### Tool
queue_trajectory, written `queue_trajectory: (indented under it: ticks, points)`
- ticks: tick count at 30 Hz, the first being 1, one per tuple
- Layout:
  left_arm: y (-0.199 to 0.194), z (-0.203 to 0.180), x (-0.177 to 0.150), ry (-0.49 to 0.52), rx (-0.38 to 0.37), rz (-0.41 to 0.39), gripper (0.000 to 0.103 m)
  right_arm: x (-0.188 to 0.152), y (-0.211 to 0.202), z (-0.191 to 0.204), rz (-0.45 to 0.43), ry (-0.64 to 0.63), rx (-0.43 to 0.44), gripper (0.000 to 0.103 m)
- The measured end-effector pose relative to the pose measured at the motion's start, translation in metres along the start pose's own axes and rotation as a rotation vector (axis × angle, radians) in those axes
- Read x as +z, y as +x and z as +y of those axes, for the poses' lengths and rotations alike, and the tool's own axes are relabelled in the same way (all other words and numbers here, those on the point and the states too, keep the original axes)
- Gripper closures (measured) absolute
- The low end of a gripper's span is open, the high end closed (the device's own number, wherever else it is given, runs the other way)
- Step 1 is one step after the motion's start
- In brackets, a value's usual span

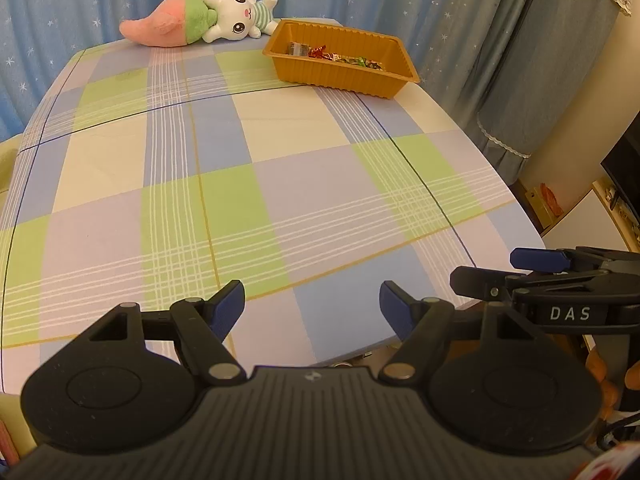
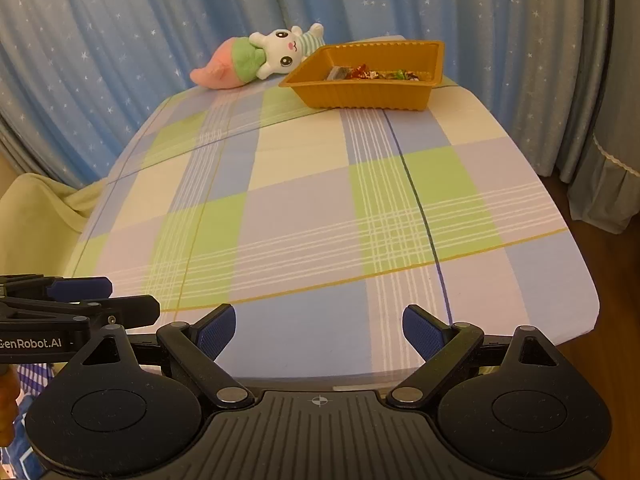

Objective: Organize snacks

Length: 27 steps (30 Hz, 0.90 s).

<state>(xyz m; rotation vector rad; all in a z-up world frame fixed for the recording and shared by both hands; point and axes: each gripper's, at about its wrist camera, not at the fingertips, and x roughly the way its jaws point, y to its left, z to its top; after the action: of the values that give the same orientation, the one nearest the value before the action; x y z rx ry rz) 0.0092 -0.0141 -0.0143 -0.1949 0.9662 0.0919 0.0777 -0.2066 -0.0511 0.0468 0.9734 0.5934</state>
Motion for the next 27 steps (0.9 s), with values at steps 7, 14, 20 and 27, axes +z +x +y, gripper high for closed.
queue_trajectory:
  ticks: [7,14,20,27]
  points:
    - [-0.001,0.002,0.000,0.000,0.000,-0.003,0.030,0.000,0.000,0.001,-0.002,-0.002,0.000,0.013]
    - [-0.004,0.008,0.001,-0.004,0.002,-0.009,0.030,0.001,0.002,0.005,-0.003,-0.005,-0.002,0.013]
    - [-0.005,0.011,0.002,-0.009,0.005,-0.011,0.030,0.003,0.003,0.009,-0.001,-0.011,-0.002,0.013]
    - [-0.005,0.014,0.004,-0.012,0.008,-0.018,0.030,0.006,0.004,0.013,-0.003,-0.014,-0.001,0.013]
